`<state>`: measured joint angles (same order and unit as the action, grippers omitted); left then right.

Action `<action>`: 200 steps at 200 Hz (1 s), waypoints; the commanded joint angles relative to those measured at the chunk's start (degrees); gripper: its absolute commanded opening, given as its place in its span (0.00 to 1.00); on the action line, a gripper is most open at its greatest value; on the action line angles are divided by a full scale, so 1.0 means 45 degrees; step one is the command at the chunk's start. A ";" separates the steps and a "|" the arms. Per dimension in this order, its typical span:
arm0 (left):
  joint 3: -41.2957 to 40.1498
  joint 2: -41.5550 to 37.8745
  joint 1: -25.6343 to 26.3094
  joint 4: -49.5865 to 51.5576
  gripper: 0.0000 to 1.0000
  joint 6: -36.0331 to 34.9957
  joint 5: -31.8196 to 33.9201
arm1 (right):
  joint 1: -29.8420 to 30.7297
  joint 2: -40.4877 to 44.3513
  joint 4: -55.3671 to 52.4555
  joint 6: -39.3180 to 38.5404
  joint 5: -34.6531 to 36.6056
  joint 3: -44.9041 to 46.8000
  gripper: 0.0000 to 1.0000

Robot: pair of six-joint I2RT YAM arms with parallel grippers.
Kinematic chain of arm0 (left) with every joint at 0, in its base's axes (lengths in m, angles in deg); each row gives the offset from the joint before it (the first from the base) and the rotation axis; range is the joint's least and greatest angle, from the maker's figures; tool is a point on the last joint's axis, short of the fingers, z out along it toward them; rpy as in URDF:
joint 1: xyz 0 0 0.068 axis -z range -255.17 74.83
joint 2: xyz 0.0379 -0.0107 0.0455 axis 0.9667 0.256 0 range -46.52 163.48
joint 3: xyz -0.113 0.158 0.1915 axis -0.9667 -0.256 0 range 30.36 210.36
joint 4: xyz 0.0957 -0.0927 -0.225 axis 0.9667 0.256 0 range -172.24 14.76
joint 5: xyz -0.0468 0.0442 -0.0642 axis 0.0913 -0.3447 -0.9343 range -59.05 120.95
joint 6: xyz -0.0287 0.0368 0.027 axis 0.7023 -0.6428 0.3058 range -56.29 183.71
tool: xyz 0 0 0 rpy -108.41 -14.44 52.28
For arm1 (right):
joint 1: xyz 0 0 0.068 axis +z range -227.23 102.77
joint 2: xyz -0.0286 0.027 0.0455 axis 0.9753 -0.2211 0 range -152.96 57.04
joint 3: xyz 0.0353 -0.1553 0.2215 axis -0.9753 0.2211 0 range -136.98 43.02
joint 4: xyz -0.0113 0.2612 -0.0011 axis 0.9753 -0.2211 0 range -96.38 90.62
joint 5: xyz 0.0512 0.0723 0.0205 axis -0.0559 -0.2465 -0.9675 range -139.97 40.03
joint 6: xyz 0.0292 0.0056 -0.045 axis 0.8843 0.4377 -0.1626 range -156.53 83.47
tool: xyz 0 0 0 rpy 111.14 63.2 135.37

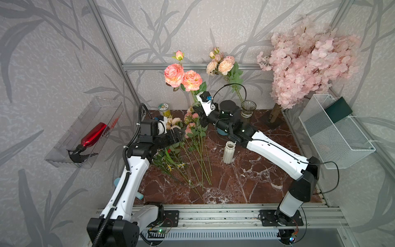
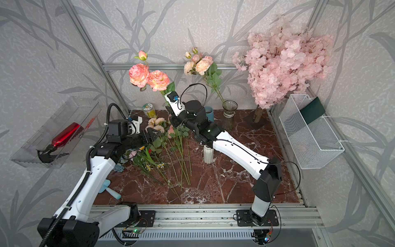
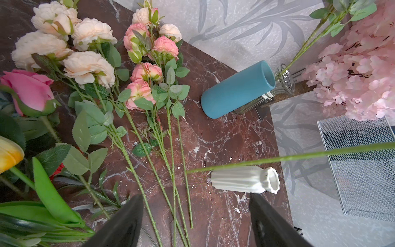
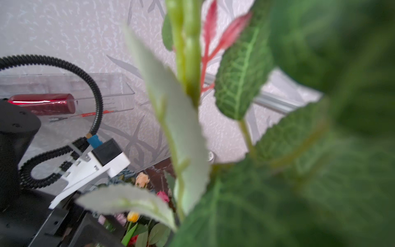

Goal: Place the pink flowers into the vase
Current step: Place the flower in the vase.

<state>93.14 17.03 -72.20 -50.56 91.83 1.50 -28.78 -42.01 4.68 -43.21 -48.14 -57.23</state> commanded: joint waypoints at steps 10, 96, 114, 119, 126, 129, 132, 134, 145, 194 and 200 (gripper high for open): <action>-0.0202 -0.0204 -0.0099 -0.0148 0.79 -0.0082 0.0046 | -0.0223 0.0629 0.2028 -0.1582 0.1599 -0.0391 0.00; -0.0300 -0.0182 -0.0277 -0.0302 0.79 0.0014 -0.0146 | -0.1513 -0.0815 0.0950 -0.2215 0.1762 -0.3932 0.00; -0.0300 -0.0139 -0.0305 -0.0281 0.79 0.0021 -0.0135 | -0.1673 -0.1095 0.0782 -0.2641 0.1912 -0.4386 0.00; -0.0300 -0.0119 -0.0320 -0.0300 0.79 0.0006 -0.0171 | -0.1711 -0.1232 0.0684 -0.2786 0.1952 -0.4581 0.00; -0.0295 -0.0109 -0.0332 -0.0322 0.79 0.0031 -0.0221 | -0.1752 -0.1368 0.0523 -0.2916 0.2025 -0.4857 0.00; -0.0299 -0.0080 -0.0339 -0.0336 0.79 0.0039 -0.0231 | -0.1787 -0.1435 0.0461 -0.2943 0.2054 -0.4972 0.00; -0.0300 -0.0079 -0.0345 -0.0345 0.79 0.0048 -0.0247 | -0.1824 -0.1504 0.0390 -0.2959 0.2038 -0.5074 0.00; -0.0300 -0.0064 -0.0345 -0.0352 0.79 0.0057 -0.0260 | -0.1836 -0.1525 0.0325 -0.2967 0.2022 -0.5147 0.00; -0.0299 -0.0053 -0.0390 -0.0361 0.79 0.0069 -0.0291 | -0.1922 -0.1730 0.0043 -0.2988 0.1997 -0.5514 0.00; -0.0348 0.0017 -0.0498 -0.0434 0.79 0.0136 -0.0427 | -0.2071 -0.2236 -0.0767 -0.3455 0.2420 -0.6544 0.00; -0.0339 0.0028 -0.0495 -0.0441 0.79 0.0135 -0.0446 | -0.2091 -0.2254 -0.0783 -0.3479 0.2436 -0.6564 0.00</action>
<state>92.31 17.06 -74.15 -51.12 92.38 0.67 -37.66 -52.02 1.86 -57.61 -38.81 -83.54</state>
